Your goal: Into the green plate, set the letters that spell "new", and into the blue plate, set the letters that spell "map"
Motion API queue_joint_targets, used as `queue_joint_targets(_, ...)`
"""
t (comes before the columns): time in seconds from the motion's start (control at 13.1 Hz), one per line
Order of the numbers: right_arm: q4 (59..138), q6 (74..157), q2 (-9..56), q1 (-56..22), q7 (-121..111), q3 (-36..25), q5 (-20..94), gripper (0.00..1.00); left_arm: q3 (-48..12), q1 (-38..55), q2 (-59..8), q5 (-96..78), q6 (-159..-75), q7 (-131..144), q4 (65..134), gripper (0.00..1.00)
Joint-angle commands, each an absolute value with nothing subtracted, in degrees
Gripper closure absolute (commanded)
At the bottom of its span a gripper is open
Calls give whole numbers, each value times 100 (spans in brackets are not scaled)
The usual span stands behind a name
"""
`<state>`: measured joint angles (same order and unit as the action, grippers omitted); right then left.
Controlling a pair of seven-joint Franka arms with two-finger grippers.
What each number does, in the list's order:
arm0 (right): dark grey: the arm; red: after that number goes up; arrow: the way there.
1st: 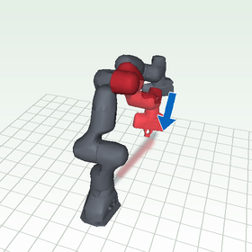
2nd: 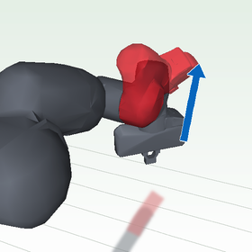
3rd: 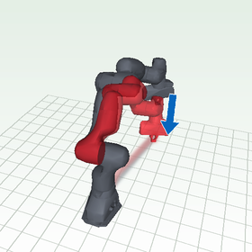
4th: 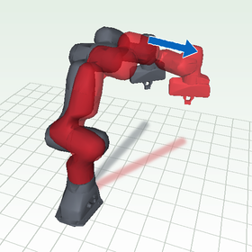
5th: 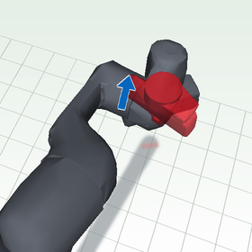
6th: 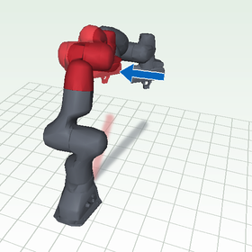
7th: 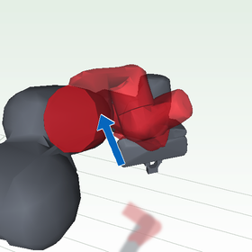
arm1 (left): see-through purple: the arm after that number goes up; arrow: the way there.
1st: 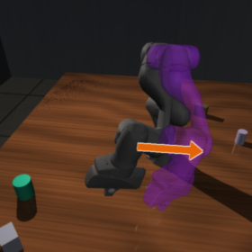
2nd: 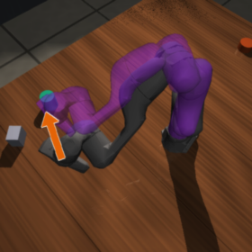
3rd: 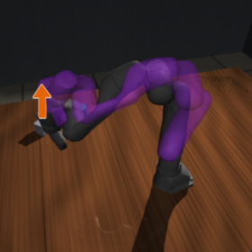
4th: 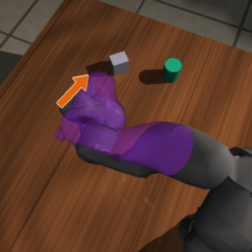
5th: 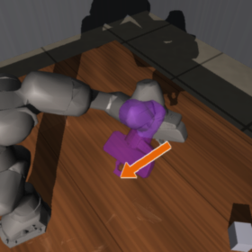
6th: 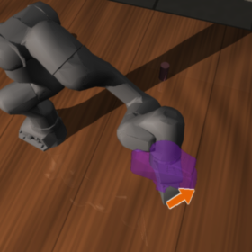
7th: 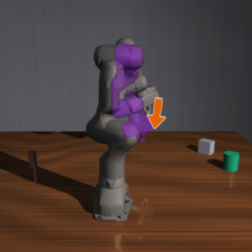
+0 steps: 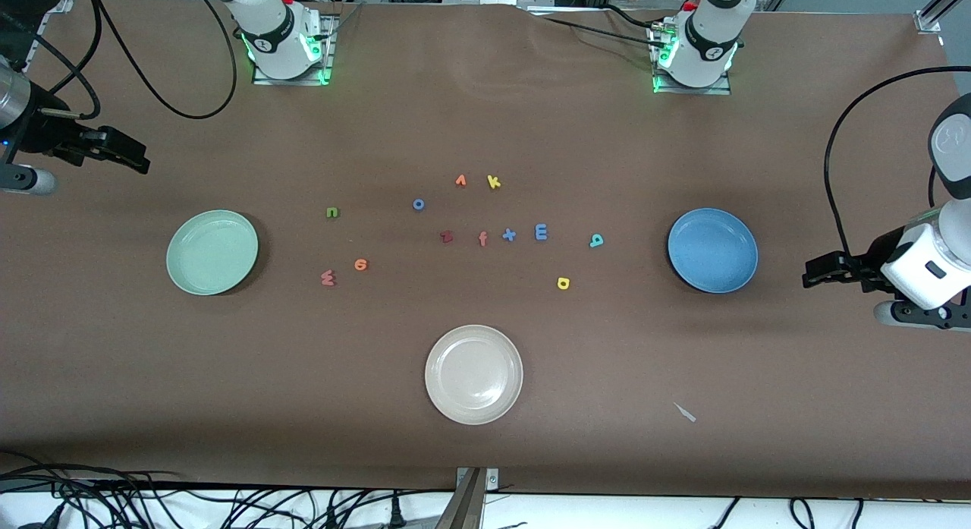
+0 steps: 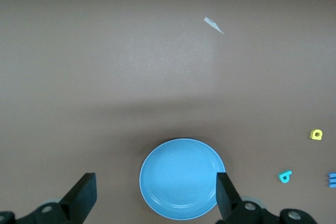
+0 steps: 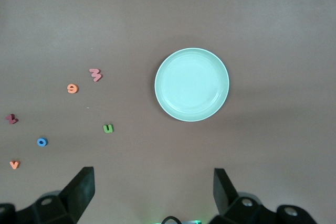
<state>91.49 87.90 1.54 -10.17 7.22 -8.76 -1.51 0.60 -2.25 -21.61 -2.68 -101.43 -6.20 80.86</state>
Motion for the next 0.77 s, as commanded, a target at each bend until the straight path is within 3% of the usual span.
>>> queue_joint_targets(0.0, 9158, 8763, 123, -1046, 835, -861, -255, 0, 105, -193, -2056, -378, -10134, -791, 8235, 0)
queue_joint_targets(0.69, 9141, 8754, 132, -1055, 835, -782, -255, 0, 105, -193, -2065, -378, -10107, -791, 8279, 0)
